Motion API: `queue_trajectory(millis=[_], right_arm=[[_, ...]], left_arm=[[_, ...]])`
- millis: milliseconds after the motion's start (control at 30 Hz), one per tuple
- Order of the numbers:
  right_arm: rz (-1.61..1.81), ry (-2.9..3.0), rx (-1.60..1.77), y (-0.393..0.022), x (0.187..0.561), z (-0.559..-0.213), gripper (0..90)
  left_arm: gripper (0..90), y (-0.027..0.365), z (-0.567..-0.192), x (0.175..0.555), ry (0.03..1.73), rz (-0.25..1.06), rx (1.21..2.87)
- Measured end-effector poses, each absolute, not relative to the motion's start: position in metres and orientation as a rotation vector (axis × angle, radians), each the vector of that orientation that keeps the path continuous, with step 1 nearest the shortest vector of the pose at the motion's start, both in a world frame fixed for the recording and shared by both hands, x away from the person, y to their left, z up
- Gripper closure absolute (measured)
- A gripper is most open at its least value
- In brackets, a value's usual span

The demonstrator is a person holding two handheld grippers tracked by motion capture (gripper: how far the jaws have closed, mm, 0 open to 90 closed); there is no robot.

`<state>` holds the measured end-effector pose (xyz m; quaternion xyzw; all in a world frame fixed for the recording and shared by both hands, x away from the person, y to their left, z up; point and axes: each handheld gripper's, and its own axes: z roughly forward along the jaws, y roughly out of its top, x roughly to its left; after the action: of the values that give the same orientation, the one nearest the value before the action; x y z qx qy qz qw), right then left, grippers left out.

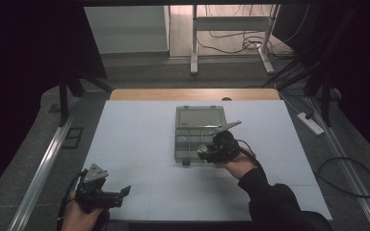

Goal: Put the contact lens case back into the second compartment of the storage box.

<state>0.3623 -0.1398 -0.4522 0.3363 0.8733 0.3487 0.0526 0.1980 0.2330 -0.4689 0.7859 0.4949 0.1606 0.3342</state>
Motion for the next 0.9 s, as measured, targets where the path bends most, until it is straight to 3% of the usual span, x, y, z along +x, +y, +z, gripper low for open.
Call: queue_trajectory(millis=[900], right_arm=[[1.023,2.552,1.168,-0.119,0.406,-0.456,48.8]], left_arm=[[2.4,0.233,-0.469,0.198,1.295,0.414,2.05]])
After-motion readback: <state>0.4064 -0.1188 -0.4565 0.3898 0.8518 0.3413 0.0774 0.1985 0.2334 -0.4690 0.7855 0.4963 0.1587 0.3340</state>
